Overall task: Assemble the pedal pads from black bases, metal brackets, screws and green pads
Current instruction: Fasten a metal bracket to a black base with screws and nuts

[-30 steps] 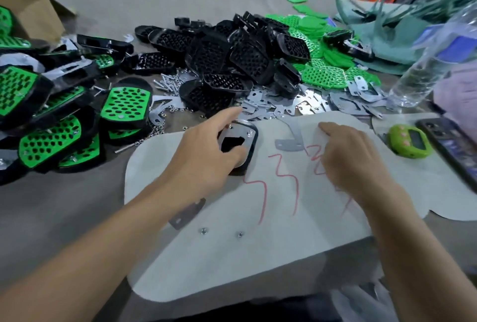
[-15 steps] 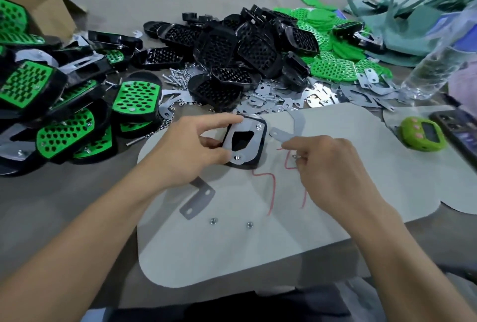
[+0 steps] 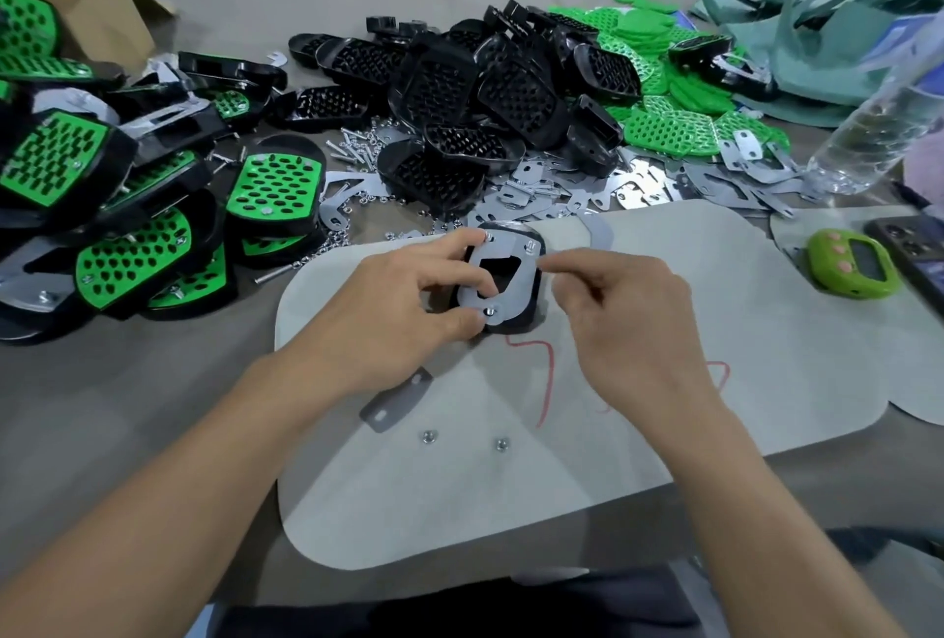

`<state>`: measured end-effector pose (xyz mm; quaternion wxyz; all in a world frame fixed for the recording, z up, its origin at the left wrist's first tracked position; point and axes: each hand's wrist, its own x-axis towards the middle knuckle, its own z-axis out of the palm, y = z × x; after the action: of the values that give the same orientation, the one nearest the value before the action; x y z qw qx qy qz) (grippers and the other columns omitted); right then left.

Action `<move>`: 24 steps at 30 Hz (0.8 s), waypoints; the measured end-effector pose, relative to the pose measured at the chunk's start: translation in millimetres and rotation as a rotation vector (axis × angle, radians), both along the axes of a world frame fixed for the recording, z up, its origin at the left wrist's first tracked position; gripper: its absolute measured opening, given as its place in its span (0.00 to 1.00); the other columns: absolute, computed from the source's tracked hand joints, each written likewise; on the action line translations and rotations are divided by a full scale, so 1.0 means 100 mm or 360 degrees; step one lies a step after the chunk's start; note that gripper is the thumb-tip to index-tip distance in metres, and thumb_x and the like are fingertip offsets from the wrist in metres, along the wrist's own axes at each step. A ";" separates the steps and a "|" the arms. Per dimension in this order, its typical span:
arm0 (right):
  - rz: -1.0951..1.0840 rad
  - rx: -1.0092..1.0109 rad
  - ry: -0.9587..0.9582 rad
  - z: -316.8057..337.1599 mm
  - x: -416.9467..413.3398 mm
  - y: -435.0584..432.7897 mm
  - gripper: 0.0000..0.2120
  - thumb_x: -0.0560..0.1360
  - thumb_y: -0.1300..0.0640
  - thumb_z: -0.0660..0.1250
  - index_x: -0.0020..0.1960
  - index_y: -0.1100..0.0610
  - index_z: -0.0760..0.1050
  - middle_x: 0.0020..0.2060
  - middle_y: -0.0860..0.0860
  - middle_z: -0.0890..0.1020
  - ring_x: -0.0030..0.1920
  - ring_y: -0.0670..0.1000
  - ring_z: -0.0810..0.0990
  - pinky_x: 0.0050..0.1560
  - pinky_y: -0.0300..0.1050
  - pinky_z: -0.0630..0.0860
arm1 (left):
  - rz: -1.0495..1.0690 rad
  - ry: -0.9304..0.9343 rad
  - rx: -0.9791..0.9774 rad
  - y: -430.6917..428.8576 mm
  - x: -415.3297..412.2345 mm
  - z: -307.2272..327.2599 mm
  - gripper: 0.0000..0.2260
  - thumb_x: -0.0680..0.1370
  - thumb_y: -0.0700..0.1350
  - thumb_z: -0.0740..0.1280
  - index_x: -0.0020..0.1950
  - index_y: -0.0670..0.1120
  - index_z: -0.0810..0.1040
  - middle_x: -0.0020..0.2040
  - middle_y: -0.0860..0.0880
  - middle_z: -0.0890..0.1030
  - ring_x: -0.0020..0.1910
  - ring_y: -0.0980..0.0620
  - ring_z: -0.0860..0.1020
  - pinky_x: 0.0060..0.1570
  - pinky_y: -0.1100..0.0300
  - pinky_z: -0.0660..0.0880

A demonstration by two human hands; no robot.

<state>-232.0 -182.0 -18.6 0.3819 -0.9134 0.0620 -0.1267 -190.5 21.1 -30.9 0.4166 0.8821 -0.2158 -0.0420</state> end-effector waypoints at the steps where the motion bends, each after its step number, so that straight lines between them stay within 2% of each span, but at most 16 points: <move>1: -0.0024 0.0021 -0.0013 -0.03 0.00 0.05 0.15 0.78 0.62 0.65 0.54 0.46 0.86 0.24 0.37 0.76 0.31 0.39 0.76 0.36 0.31 0.68 | 0.0002 -0.0014 0.0009 0.00 0.00 -0.01 0.11 0.74 0.45 0.78 0.51 0.60 0.84 0.70 0.69 0.73 0.67 0.67 0.72 0.61 0.79 0.61; 2: -0.0042 0.0031 -0.0008 -0.05 -0.01 0.08 0.16 0.78 0.63 0.64 0.56 0.47 0.85 0.25 0.39 0.77 0.31 0.41 0.75 0.38 0.33 0.68 | 0.0001 -0.0037 0.0027 -0.01 0.00 -0.01 0.12 0.74 0.45 0.77 0.52 0.61 0.83 0.69 0.69 0.73 0.67 0.65 0.72 0.61 0.79 0.61; 4: -0.0047 0.0054 0.0000 -0.10 -0.06 0.13 0.17 0.79 0.64 0.63 0.57 0.47 0.85 0.36 0.42 0.84 0.35 0.44 0.78 0.43 0.38 0.72 | -0.0004 -0.0117 0.0079 -0.03 -0.01 -0.02 0.10 0.75 0.48 0.77 0.52 0.60 0.81 0.66 0.71 0.72 0.67 0.63 0.72 0.62 0.78 0.60; 6: -0.0046 0.0052 -0.0080 -0.16 -0.14 0.21 0.17 0.79 0.66 0.63 0.55 0.49 0.86 0.42 0.47 0.86 0.36 0.45 0.79 0.42 0.32 0.71 | 0.0012 -0.0204 0.0102 -0.06 -0.03 -0.02 0.08 0.73 0.50 0.75 0.51 0.57 0.81 0.64 0.72 0.70 0.66 0.61 0.71 0.61 0.78 0.59; 9: -0.0061 -0.0030 -0.0216 -0.24 -0.20 0.33 0.16 0.78 0.67 0.63 0.54 0.53 0.86 0.46 0.55 0.87 0.46 0.55 0.83 0.48 0.32 0.68 | 0.0048 -0.0246 0.0149 -0.08 -0.06 -0.04 0.06 0.74 0.47 0.76 0.49 0.55 0.83 0.68 0.66 0.73 0.67 0.60 0.70 0.60 0.80 0.57; 11: -0.0056 -0.0042 -0.0242 -0.26 -0.21 0.35 0.16 0.78 0.67 0.63 0.54 0.53 0.86 0.46 0.56 0.86 0.48 0.58 0.83 0.50 0.34 0.67 | 0.0047 -0.0264 0.0189 -0.08 -0.07 -0.05 0.07 0.75 0.45 0.76 0.50 0.54 0.83 0.71 0.61 0.74 0.67 0.60 0.69 0.59 0.81 0.56; 13: -0.0032 -0.0039 -0.0213 -0.23 -0.21 0.31 0.17 0.78 0.66 0.63 0.54 0.51 0.86 0.45 0.53 0.87 0.44 0.53 0.83 0.48 0.36 0.70 | 0.0047 -0.0245 0.0181 -0.08 -0.06 -0.04 0.06 0.75 0.45 0.76 0.50 0.53 0.83 0.70 0.64 0.73 0.68 0.60 0.69 0.60 0.80 0.56; 14: -0.0019 -0.0014 -0.0183 -0.21 -0.20 0.26 0.17 0.78 0.66 0.64 0.54 0.49 0.86 0.41 0.47 0.86 0.39 0.47 0.81 0.45 0.35 0.72 | 0.0049 -0.0224 0.0167 -0.08 -0.06 -0.03 0.06 0.75 0.46 0.76 0.49 0.54 0.83 0.68 0.67 0.72 0.68 0.60 0.70 0.60 0.80 0.57; 16: -0.0072 0.0033 -0.0132 -0.14 -0.16 0.09 0.16 0.76 0.65 0.65 0.52 0.47 0.86 0.28 0.36 0.79 0.33 0.39 0.77 0.39 0.28 0.69 | 0.0054 -0.0188 0.0143 -0.07 -0.05 -0.04 0.06 0.74 0.46 0.77 0.49 0.55 0.83 0.64 0.73 0.70 0.67 0.60 0.71 0.60 0.79 0.58; 17: -0.0145 0.0022 -0.0118 -0.11 -0.12 -0.02 0.15 0.76 0.64 0.67 0.50 0.47 0.87 0.26 0.34 0.76 0.34 0.36 0.77 0.40 0.25 0.68 | 0.0057 -0.0179 0.0131 -0.07 -0.05 -0.04 0.06 0.74 0.46 0.77 0.49 0.55 0.83 0.63 0.74 0.69 0.67 0.60 0.71 0.60 0.79 0.59; 19: -0.0230 -0.0067 -0.0075 -0.04 -0.05 -0.23 0.12 0.74 0.62 0.69 0.47 0.46 0.87 0.26 0.32 0.75 0.37 0.34 0.78 0.40 0.23 0.68 | 0.0055 -0.0191 0.0109 -0.06 -0.04 -0.06 0.07 0.74 0.46 0.77 0.49 0.55 0.83 0.63 0.74 0.69 0.66 0.61 0.71 0.60 0.79 0.59; 21: -0.0161 -0.0178 -0.0005 0.00 -0.03 -0.35 0.08 0.73 0.60 0.73 0.46 0.48 0.87 0.26 0.31 0.76 0.36 0.30 0.75 0.39 0.20 0.65 | 0.0040 -0.0232 0.0116 -0.06 -0.04 -0.07 0.06 0.74 0.46 0.77 0.48 0.55 0.83 0.63 0.74 0.69 0.66 0.61 0.70 0.59 0.80 0.58; 24: -0.0029 -0.0314 0.0054 -0.01 -0.03 -0.36 0.06 0.71 0.59 0.75 0.45 0.50 0.87 0.32 0.38 0.81 0.41 0.29 0.74 0.40 0.18 0.64 | 0.0027 -0.0271 0.0176 -0.07 -0.03 -0.07 0.05 0.75 0.46 0.76 0.48 0.54 0.83 0.68 0.66 0.72 0.69 0.60 0.67 0.59 0.80 0.54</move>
<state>-234.6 -218.2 -19.6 0.2877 -0.9480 0.0640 -0.1202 -193.9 14.5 -38.3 0.3479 0.9059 -0.2402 0.0247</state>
